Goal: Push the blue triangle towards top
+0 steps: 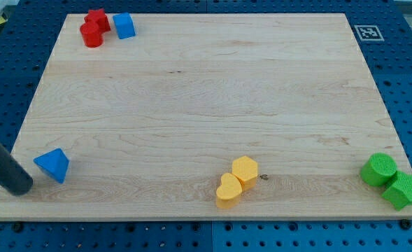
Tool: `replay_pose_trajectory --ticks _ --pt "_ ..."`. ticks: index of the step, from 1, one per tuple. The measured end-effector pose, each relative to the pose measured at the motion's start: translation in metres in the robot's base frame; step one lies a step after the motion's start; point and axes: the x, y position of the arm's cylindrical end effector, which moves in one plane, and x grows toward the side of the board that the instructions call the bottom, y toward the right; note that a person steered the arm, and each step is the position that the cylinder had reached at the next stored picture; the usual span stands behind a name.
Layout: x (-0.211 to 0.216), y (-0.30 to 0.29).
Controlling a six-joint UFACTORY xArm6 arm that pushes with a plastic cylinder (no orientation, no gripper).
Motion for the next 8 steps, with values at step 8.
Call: replay_pose_trajectory --ticks 8 --pt "-0.056 0.007"
